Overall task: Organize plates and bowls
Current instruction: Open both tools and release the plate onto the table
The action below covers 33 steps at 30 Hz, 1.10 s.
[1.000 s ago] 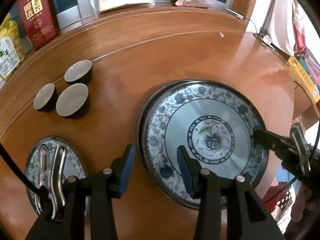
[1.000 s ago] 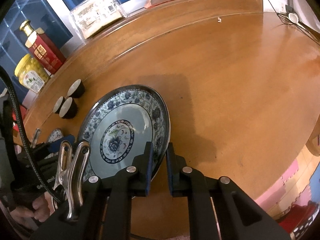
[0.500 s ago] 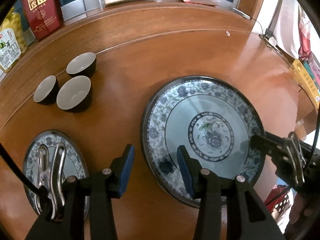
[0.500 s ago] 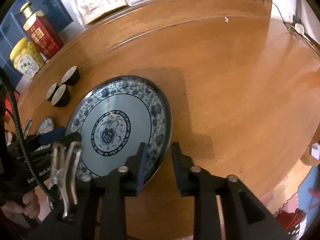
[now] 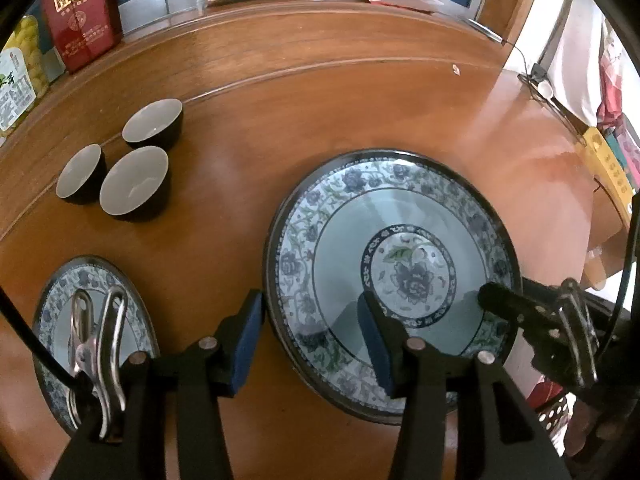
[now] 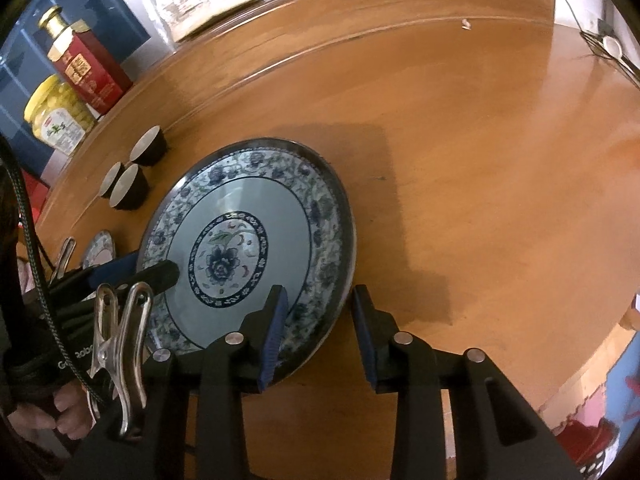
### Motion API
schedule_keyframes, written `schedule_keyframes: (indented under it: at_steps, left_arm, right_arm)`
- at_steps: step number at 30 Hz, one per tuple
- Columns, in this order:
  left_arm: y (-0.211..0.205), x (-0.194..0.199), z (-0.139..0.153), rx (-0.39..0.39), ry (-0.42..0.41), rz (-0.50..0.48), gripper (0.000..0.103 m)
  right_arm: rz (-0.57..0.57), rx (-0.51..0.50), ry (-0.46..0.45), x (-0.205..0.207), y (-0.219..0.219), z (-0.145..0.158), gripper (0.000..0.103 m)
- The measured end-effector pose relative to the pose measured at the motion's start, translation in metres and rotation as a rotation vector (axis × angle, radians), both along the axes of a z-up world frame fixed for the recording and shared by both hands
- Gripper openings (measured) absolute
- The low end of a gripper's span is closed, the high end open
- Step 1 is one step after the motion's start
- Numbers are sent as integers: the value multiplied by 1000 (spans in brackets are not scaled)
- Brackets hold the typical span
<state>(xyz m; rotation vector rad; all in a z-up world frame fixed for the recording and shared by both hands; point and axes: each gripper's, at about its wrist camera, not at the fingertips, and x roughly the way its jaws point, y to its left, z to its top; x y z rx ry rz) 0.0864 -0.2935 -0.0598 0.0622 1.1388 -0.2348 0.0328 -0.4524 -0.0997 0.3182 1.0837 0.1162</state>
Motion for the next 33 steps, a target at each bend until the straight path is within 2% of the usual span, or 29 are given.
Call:
schedule_keyframes:
  at_steps: [7,13,18,20,26,33]
  left_arm:
    - [-2,1,-2,-1,2,15,58]
    - [0,0,0,4,-17,45,59]
    - [3,-4,2,2,-20,79,59]
    - [5,-6,3,5,-25,93,59]
    - [12,-14,13,0,-56,122,59]
    - [14,-23,26,-4,-80,101,59]
  right_arm:
    - [34,-11,-10,5,2,0,35]
    - [49,7,-11,7,1,-1,38]
    - [54,23,-19,6,-3,1,49]
    - [56,25,-29,5,-4,3,51]
    - [58,27,-72,1,-8,15,52]
    - [43,36,-100,-7,-6,26,52]
